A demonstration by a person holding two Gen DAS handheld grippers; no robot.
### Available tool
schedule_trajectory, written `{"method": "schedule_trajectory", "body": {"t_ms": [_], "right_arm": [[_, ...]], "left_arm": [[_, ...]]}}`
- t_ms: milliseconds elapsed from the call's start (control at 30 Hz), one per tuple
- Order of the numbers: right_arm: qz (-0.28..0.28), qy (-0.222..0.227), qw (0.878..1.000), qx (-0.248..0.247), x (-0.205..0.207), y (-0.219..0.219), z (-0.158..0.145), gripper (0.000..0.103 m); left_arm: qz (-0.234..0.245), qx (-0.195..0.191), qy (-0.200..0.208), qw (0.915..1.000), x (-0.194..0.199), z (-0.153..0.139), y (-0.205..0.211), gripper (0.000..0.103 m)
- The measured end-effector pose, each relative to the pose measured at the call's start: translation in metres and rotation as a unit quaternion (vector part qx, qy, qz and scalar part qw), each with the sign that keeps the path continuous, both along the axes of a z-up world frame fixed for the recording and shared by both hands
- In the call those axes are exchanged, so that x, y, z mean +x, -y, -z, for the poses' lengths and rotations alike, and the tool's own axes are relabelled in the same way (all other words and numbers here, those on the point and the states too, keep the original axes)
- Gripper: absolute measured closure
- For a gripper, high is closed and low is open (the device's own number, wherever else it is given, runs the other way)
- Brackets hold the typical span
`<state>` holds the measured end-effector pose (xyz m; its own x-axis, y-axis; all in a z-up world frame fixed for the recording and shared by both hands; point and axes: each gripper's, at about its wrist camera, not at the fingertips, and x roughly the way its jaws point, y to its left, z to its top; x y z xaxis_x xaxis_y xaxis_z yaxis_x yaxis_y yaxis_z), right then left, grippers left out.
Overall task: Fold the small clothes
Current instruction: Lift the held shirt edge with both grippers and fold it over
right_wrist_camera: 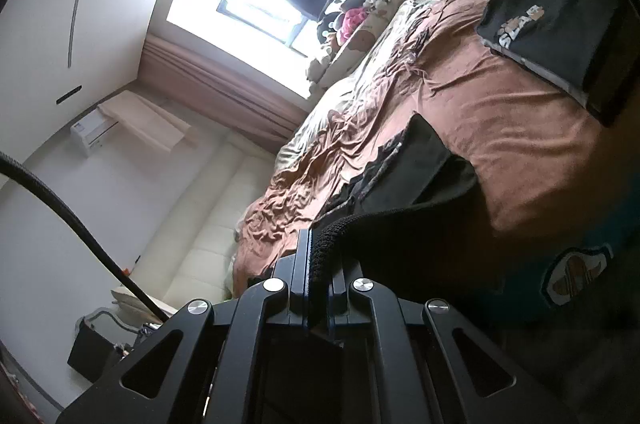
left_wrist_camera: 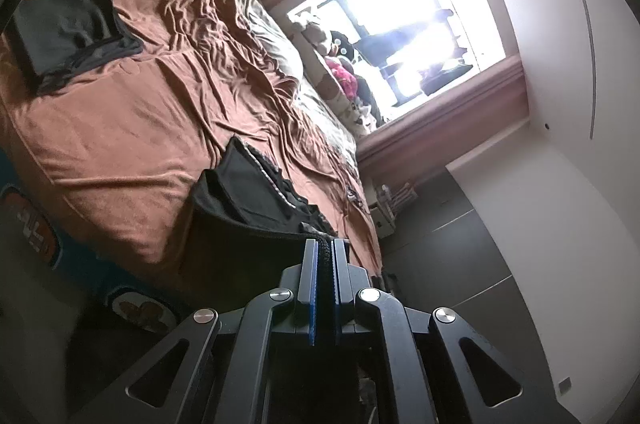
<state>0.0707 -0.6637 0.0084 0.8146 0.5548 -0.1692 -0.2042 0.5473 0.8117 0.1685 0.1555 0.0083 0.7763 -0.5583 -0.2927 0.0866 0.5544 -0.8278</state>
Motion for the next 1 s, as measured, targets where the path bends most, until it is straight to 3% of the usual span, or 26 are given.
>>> {"method": "schedule_trajectory", "body": {"t_ms": [500,1000], "right_arm": [[0.011,-0.031,0.999,-0.021,0.075,-0.003,-0.015,0.1],[0.027,-0.082,0.996,-0.037,0.173,-0.017,-0.019,0.1]], "left_arm": [[-0.01,0.003,-0.021,0.9997,0.075,0.01,0.001,0.097],[-0.022,0.019,-0.092,0.9953,0.202,0.061,0.009,0.097]]}}
